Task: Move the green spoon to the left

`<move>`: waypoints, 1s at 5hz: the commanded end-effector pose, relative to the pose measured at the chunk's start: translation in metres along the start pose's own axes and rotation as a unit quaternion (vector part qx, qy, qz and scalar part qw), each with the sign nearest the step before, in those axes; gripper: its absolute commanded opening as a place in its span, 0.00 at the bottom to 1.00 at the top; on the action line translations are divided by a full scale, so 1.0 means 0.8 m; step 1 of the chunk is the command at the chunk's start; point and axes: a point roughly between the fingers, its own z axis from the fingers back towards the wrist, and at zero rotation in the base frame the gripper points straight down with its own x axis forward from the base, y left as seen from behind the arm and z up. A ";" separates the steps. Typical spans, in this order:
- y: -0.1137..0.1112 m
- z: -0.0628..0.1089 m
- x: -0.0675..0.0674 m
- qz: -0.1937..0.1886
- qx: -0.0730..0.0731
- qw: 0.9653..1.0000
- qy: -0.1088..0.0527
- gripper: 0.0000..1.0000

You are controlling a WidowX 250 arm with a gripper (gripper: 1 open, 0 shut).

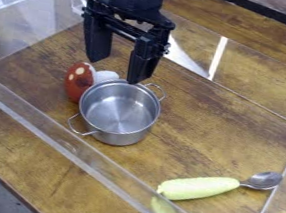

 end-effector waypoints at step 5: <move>-0.164 -0.097 0.032 -0.343 0.051 0.938 -0.003 1.00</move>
